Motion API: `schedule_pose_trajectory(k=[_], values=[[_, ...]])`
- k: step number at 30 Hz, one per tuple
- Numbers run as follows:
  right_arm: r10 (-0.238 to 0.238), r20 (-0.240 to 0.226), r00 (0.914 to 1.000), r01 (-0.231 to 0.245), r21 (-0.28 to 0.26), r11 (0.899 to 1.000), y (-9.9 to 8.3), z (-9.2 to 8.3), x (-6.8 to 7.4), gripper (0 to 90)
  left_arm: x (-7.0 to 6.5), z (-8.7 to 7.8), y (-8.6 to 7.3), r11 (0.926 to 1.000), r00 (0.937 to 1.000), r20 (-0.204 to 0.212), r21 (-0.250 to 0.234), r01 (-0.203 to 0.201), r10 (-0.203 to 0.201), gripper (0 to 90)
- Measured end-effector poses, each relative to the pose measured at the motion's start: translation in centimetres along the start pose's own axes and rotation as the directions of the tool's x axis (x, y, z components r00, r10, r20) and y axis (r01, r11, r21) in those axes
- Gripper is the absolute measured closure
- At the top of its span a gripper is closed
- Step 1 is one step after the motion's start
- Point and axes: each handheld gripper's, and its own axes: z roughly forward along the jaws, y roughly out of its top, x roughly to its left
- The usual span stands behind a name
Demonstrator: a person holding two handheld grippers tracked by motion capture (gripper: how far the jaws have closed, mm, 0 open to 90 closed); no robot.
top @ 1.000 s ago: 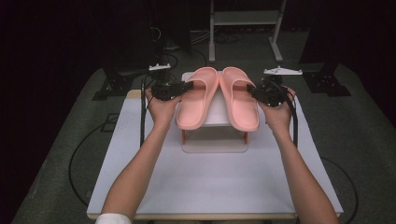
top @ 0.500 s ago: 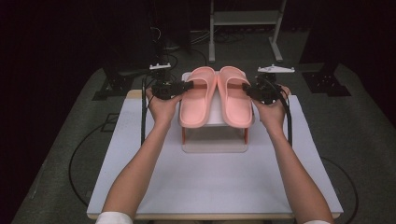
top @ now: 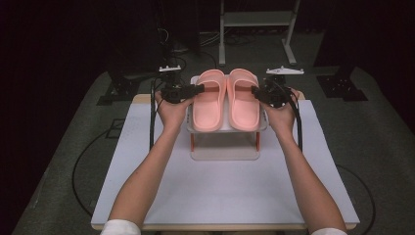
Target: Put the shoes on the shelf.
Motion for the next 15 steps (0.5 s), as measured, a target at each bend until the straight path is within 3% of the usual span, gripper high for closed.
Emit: schedule_pose_trajectory(k=[15], values=[[-0.006,0.010,0.9999,0.006,-0.008,1.000,0.22,0.69,0.21,64.0,0.10,0.80,0.14,1.0000,1.0000,0.001,-0.005,0.001,-0.001,52.7]])
